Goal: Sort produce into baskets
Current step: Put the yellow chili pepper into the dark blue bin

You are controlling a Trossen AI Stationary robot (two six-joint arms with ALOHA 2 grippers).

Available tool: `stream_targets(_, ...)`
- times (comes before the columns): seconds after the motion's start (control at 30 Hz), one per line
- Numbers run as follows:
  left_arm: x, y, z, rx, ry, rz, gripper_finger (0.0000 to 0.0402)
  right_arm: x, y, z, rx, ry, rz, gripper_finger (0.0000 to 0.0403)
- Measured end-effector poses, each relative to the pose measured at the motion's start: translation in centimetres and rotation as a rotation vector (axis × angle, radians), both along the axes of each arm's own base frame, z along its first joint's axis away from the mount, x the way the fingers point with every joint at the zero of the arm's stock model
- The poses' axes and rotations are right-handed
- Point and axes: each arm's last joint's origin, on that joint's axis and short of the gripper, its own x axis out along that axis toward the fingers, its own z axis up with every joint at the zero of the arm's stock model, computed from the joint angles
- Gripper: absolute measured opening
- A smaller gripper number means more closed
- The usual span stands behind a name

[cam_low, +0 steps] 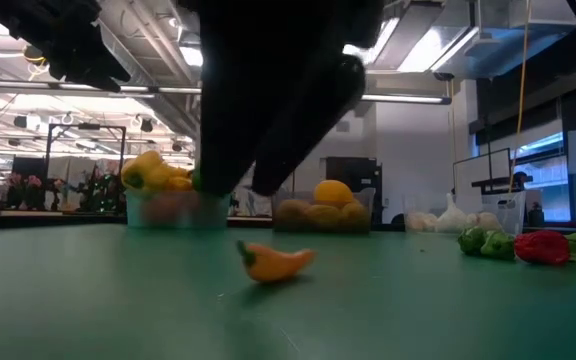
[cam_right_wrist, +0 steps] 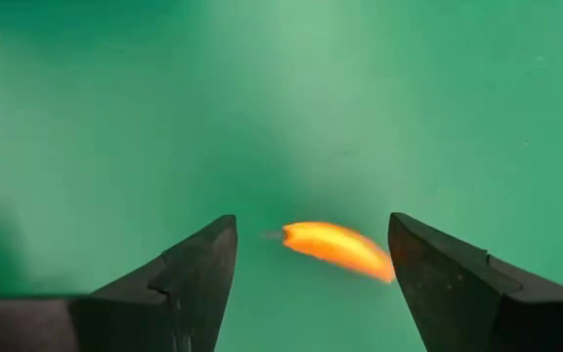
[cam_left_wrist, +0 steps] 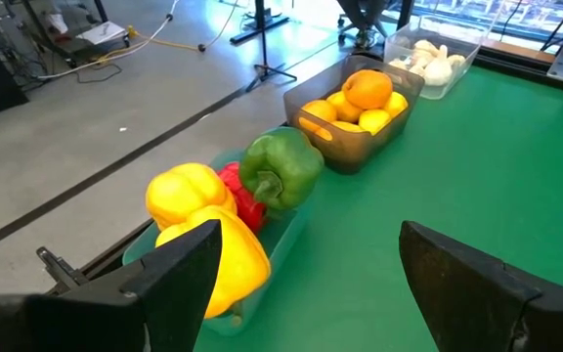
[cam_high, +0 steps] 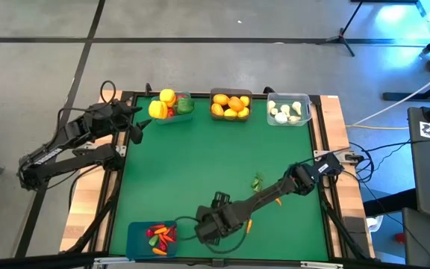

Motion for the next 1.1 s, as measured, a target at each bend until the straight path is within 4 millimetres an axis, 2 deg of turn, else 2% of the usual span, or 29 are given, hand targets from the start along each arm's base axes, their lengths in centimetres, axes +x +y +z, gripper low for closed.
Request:
stream_targets(0.13,0.0,0.0,0.0,0.000,0.000,0.000,0.0308,-0.1,-0.3,-0.6,-0.024,0.016,0.006,0.0264)
stream_targets(0.33,0.0,0.0,0.0,0.000,0.000,0.000,0.0308,-0.3,0.3,-0.7,-0.081,0.029,0.209,0.0264)
stream_targets(0.47,0.0,0.0,0.0,-0.001,0.000,0.000,0.0308,-0.1,0.0,-0.7,-0.090,0.037,0.273,0.0264)
stream_targets(0.7,0.0,0.0,0.0,-0.001,0.000,0.000,0.0308,1.1,-1.1,-2.1,-0.001,0.055,0.269,0.0264)
stream_targets(0.87,0.0,0.0,0.0,-0.001,0.002,-0.001,0.0308,0.9,-1.4,-3.2,0.009,0.084,0.235,0.0264)
stream_targets(1.1,0.0,0.0,0.0,0.000,0.002,-0.001,0.0308,1.3,-1.1,-3.0,0.044,0.034,0.264,0.0264)
